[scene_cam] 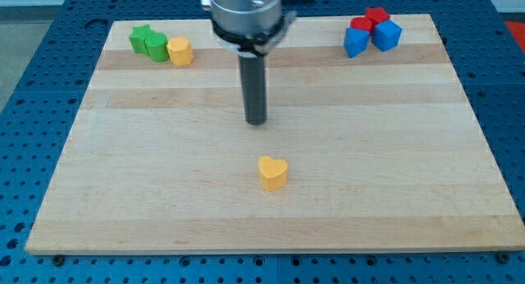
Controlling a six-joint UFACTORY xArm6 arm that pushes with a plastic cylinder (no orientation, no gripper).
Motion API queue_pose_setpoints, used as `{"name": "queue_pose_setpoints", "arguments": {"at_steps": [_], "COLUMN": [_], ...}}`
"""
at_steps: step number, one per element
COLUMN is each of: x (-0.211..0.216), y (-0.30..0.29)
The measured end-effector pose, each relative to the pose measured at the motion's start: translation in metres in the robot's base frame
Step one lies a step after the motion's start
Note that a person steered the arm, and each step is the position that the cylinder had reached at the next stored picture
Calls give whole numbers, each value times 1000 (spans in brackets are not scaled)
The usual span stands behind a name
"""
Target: Move the yellow heart to the center of the board
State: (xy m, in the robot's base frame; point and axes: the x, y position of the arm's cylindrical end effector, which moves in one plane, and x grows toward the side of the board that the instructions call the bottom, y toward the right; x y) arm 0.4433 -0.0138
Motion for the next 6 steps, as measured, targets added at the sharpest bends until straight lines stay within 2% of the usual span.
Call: {"name": "queue_pose_setpoints", "arguments": {"at_steps": [1, 2, 4, 5, 6], "x": [8, 34, 119, 131, 114], "y": [20, 35, 64, 46, 36]}}
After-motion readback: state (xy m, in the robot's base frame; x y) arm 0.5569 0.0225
